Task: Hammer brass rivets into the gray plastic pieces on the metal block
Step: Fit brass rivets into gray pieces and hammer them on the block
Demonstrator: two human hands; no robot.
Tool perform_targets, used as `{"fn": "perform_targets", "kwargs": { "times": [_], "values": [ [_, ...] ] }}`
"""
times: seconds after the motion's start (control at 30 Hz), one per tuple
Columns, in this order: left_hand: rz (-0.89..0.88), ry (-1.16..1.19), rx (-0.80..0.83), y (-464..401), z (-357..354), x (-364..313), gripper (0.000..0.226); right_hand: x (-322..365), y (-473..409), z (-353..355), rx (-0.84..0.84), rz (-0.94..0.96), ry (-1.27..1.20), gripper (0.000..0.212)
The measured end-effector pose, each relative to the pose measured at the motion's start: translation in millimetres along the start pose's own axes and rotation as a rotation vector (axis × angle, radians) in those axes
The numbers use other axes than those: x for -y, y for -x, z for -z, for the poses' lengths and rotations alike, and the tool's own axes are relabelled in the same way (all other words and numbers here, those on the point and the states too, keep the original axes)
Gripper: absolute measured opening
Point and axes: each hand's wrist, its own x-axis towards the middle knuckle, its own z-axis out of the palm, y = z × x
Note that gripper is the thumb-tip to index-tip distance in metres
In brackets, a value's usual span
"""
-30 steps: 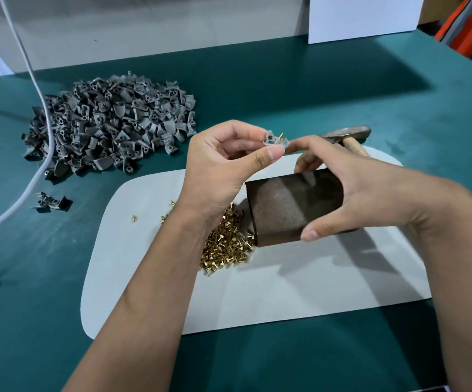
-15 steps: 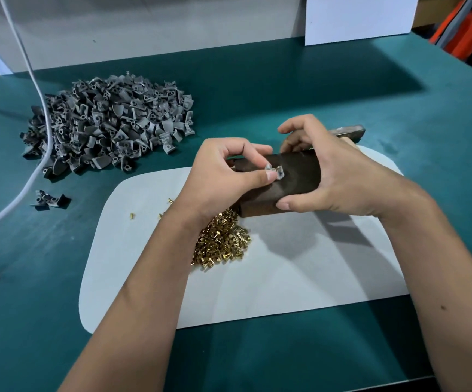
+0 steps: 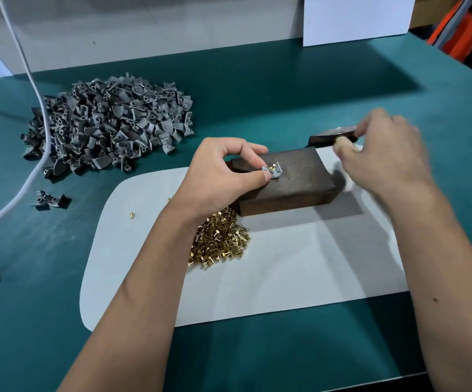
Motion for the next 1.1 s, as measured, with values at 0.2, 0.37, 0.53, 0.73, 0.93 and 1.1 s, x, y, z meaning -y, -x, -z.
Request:
{"fn": "perform_targets", "kwargs": {
  "times": [0.2,0.37,0.53,0.73,0.93,1.1],
  "values": [
    [0.011,0.015,-0.005,0,-1,1,0.012,-2,2,1,0.174,-0.028,0.191,0.038],
    [0.017,0.016,-0.011,0,0,1,0.013,1,1,8,0.107,0.027,0.004,0.041],
    [0.014,0.018,-0.026,1,-1,-1,0.013,23,11,28,0.144,0.181,-0.504,0.026],
    [0.018,0.023,-0.025,1,-1,-2,0.012,46,29,40,0.257,0.27,-0.439,0.035],
    [0.019,0.037,-0.026,0,-1,1,0.007,42,49,43,0.064,0.326,-0.261,0.044],
    [0.034,0.082,-0.015,-1,-2,1,0.011,51,58,37,0.095,0.388,-0.014,0.043]
  ]
}}
